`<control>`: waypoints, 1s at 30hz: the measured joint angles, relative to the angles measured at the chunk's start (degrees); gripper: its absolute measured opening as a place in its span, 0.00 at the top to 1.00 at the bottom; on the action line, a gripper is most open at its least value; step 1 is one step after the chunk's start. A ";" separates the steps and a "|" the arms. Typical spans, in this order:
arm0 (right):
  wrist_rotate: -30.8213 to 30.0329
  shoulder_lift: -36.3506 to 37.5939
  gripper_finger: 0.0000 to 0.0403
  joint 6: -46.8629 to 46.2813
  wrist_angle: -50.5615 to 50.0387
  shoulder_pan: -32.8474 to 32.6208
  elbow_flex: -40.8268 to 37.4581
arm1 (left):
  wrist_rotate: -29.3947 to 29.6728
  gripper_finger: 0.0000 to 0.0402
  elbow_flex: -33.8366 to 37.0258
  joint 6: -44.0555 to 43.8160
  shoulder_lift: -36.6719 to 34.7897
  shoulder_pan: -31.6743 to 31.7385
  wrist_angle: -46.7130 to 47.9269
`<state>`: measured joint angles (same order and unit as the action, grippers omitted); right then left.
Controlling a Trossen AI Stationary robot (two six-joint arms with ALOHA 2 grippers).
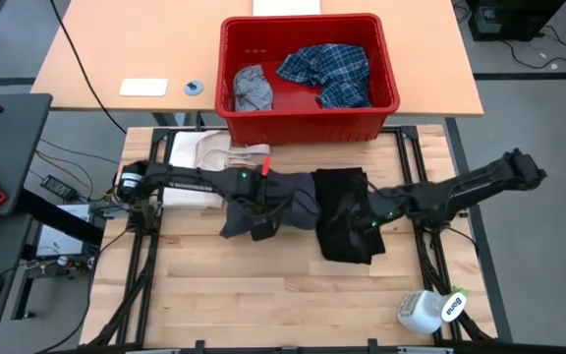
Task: Fold Laundry from Bin
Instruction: Stack the folded gray pants on top of the folded black shirt
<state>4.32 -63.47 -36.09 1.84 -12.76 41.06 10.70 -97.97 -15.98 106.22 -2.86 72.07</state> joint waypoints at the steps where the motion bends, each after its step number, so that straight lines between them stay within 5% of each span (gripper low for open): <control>1: 0.46 -0.81 0.46 0.05 3.16 -0.93 -0.67 | -0.63 0.96 0.00 -0.26 -0.10 0.29 0.17; 9: -3.63 -13.12 0.49 0.98 8.51 -3.06 -1.01 | -4.99 0.96 0.00 -2.82 -0.33 2.02 -1.64; 15: -0.69 -24.42 0.51 -3.30 27.52 -1.33 -0.99 | -5.38 0.96 0.00 -4.27 -1.05 2.73 -1.92; 23: -15.41 -37.70 0.52 -8.52 38.16 0.90 -0.94 | -8.59 0.95 0.00 -6.89 -1.05 2.75 -2.86; 30: -28.36 -42.32 0.53 -8.31 38.82 5.41 -0.90 | -14.83 0.94 0.00 -7.64 -1.05 2.65 -6.25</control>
<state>-24.03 -105.79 -44.40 40.66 -7.35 40.16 -4.13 -97.97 -23.62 105.16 -0.21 65.82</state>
